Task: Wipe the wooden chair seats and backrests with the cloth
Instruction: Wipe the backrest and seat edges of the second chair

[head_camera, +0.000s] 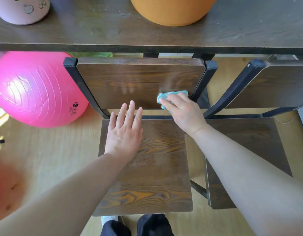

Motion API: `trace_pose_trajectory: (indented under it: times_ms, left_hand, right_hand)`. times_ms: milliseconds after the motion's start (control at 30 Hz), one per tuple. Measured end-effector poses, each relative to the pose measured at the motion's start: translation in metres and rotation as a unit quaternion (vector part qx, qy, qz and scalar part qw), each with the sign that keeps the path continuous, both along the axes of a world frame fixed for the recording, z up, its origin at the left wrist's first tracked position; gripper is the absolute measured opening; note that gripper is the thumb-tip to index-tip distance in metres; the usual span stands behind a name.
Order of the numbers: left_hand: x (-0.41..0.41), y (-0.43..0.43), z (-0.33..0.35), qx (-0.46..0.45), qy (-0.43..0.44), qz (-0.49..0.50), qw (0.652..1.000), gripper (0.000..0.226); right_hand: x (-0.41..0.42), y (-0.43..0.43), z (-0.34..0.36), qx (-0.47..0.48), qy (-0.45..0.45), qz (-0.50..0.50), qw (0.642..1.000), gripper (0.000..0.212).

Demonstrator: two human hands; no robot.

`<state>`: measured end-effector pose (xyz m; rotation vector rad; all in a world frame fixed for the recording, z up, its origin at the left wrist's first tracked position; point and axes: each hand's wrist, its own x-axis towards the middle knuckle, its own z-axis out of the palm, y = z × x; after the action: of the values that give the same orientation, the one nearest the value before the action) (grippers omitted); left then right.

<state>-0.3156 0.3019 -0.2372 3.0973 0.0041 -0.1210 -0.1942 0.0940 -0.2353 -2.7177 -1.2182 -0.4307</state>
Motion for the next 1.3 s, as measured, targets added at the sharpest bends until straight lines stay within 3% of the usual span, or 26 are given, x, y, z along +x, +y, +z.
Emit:
trace_pose_trajectory:
  times_ms: [100,300,500,667,833,933,1300]
  left_hand:
    - [-0.004,-0.003,-0.009,-0.001,0.010,-0.004,1.000,0.065]
    - [0.000,-0.006,-0.017,-0.004,0.014,0.010,1.000,0.065]
    - [0.006,-0.008,-0.010,-0.002,0.006,0.006,1.000,0.065]
    - [0.006,-0.012,0.006,0.003,-0.004,-0.013,1.000,0.064]
    - [0.006,-0.016,0.022,0.003,-0.005,-0.026,1.000,0.062]
    - [0.008,-0.020,0.027,0.005,0.001,-0.030,1.000,0.062]
    - [0.015,-0.036,-0.001,0.007,0.000,-0.036,0.999,0.065]
  right_hand:
    - [-0.002,-0.003,-0.025,-0.016,0.008,0.008,1.000,0.053]
    - [-0.010,-0.005,-0.042,-0.057,0.114,0.003,0.992,0.054]
    - [-0.031,-0.010,-0.035,-0.055,0.191,-0.068,0.978,0.056]
    - [-0.036,-0.020,0.005,0.020,0.118,-0.087,0.989,0.054]
    - [-0.010,-0.029,0.072,0.125,-0.009,-0.090,0.988,0.037]
    - [0.011,-0.031,0.101,0.140,-0.055,-0.087,0.985,0.034]
    - [0.018,-0.038,0.057,0.105,-0.060,-0.033,0.992,0.033]
